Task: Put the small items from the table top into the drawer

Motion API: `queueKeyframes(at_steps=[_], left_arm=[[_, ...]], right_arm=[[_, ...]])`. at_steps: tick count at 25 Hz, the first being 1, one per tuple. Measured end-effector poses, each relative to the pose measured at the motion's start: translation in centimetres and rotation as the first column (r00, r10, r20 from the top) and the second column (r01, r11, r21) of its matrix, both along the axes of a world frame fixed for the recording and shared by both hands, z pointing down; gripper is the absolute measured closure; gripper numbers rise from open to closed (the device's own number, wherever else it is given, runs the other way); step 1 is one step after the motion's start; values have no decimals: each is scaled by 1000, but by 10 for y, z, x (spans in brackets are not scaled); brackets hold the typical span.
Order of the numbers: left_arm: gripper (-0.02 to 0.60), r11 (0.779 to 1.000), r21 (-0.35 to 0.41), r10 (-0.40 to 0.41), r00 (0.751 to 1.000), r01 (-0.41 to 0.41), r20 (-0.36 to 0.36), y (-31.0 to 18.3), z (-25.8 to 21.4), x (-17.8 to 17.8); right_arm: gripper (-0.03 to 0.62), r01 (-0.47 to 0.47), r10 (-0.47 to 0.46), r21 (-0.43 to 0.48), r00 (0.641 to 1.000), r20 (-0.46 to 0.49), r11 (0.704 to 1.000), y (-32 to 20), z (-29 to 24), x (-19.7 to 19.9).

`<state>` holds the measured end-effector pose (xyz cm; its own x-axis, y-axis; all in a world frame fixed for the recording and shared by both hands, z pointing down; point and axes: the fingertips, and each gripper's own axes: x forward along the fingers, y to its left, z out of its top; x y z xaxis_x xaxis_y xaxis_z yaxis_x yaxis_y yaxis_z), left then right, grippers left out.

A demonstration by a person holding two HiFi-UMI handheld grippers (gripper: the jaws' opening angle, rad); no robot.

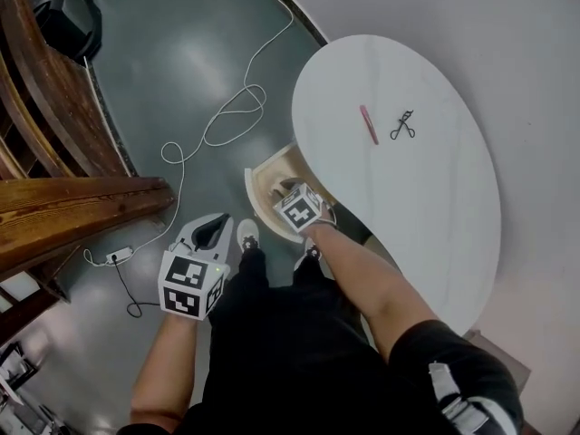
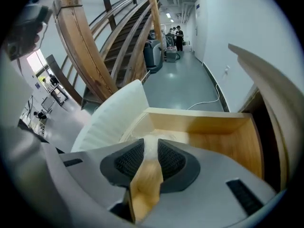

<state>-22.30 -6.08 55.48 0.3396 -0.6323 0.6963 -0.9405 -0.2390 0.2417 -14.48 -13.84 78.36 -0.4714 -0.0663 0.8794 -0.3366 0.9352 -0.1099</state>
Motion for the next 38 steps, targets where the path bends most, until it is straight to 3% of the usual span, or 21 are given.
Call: queueKeyframes(at_steps=[10, 20, 28, 33, 38], left_arm=[[566, 996, -65, -61, 998, 62, 17, 21, 14, -27], [566, 999, -45, -29, 1000, 29, 3, 9, 12, -24], [565, 999, 33, 22, 1000, -22, -9, -20, -10, -4], [565, 995, 80, 53, 999, -52, -1, -34, -27, 9], [566, 988, 127, 92, 996, -92, 2, -46, -45, 28]], right_arm=[[499, -38, 37, -30, 999, -22, 999, -20, 41, -22], [473, -24, 23, -54, 1000, -10, 998, -11, 28, -21], [477, -47, 48, -19, 998, 39, 999, -1, -24, -5], [512, -88, 86, 5, 983, 163, 996, 1, -87, 6], [551, -138, 122, 30, 943, 311, 990, 5, -160, 24]])
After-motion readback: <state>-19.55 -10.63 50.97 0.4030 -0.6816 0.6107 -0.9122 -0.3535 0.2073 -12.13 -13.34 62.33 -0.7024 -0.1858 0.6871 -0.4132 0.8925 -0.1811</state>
